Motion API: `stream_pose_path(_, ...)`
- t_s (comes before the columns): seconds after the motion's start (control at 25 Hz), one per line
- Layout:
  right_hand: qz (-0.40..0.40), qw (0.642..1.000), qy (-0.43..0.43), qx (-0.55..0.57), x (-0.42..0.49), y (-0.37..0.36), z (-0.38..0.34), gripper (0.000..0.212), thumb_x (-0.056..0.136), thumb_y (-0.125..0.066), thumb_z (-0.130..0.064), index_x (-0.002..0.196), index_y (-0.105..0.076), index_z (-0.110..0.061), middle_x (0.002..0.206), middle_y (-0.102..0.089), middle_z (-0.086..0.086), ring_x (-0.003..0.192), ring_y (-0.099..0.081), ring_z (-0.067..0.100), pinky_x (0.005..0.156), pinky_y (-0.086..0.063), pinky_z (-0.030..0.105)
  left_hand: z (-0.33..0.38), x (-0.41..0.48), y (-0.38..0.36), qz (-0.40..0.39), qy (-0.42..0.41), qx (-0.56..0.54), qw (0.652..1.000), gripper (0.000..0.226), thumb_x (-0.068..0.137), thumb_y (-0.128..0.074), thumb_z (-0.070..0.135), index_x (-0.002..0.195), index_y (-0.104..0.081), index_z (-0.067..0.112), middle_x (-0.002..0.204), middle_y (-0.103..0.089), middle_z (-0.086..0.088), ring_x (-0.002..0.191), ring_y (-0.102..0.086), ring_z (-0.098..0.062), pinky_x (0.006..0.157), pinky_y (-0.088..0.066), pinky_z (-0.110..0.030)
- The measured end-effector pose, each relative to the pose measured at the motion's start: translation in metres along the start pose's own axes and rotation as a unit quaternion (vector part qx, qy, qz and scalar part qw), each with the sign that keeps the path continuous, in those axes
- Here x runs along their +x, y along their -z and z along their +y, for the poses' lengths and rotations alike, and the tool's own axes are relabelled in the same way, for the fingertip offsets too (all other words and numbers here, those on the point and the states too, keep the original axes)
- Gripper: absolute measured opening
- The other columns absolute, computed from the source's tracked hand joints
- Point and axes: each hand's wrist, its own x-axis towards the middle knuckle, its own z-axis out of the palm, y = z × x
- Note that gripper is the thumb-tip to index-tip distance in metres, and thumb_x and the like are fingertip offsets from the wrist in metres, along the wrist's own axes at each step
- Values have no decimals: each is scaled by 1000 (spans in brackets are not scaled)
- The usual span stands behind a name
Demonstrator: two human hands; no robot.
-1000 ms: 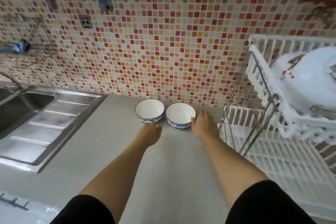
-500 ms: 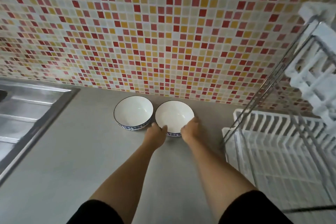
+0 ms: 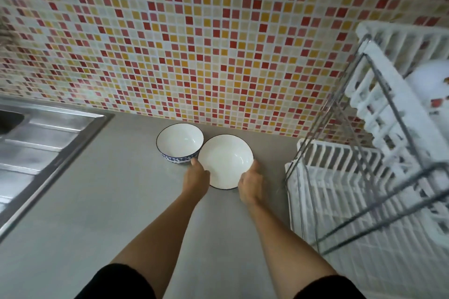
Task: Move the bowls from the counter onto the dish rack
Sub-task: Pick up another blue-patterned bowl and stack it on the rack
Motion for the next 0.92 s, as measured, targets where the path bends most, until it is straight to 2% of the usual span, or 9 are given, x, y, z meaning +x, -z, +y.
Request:
stream_pose_path(0.16,21,995,95,33,-53,26,-7,53,96,-40,-10,146,-22,-9,121,-63,21,105,-64,37,85,-51,40,-11,-53,43,56,-41,-18,997,45,94,-29,4,139,-31,10,111,-59,-28,97,-60,-45,73,-55,-44)
stream_pose_path(0.32,99,969,187,128,-115,68,-22,48,99,-37,-15,145,-26,-10,127,-59,19,109,-62,35,88,-50,36,-10,-122,83,136,-116,-133,975,34,99,-28,14,131,-35,14,107,-61,-23,92,-61,-40,72,-54,-44)
stream_pose_path(0.4,121,945,222,207,-147,95,-33,46,100,-36,-22,144,-28,-13,137,-53,12,118,-57,31,94,-46,33,-5,-159,105,142,-171,-236,946,27,100,-29,29,122,-41,21,109,-63,-9,96,-61,-32,81,-55,-50)
stream_pose_path(0.48,114,928,216,280,-172,124,-46,46,99,-35,-37,141,-28,-20,138,-52,6,119,-54,28,95,-42,33,7,-190,127,122,-211,-317,917,38,94,-29,52,116,-44,25,114,-61,-2,108,-59,-28,91,-51,-56)
stream_pose_path(0.52,105,918,205,322,-181,139,-52,48,96,-33,-48,138,-29,-23,131,-56,5,113,-57,26,91,-42,32,13,-200,136,110,-223,-339,908,50,90,-27,61,119,-43,23,123,-57,-5,116,-56,-29,95,-48,-58)
stream_pose_path(0.6,109,893,217,378,-204,179,-61,60,82,-19,-73,120,-31,-28,94,-61,0,82,-62,16,75,-42,28,34,-224,157,93,-224,-375,895,81,80,-24,78,135,-35,19,144,-41,-11,133,-43,-29,104,-42,-58)
stream_pose_path(0.68,123,878,263,381,-224,221,-62,66,72,-5,-83,103,-28,-29,67,-45,-8,55,-53,1,58,-43,28,61,-248,177,74,-235,-416,875,100,68,-21,89,140,-32,21,151,-34,-11,138,-37,-28,106,-41,-51)
stream_pose_path(0.8,126,847,318,408,-248,278,-54,33,89,-13,-63,92,-30,-34,74,-42,-8,69,-50,7,70,-46,37,104,-292,197,55,-317,-452,832,66,76,-26,73,120,-46,27,135,-47,-12,122,-50,-26,84,-52,-34)
stream_pose_path(0.92,73,807,383,443,-258,327,-27,26,78,-39,-71,97,-37,-54,102,-59,-15,97,-60,10,86,-50,39,142,-322,200,8,-384,-461,800,64,80,-33,65,121,-43,17,121,-55,-6,108,-57,-18,75,-52,-25)
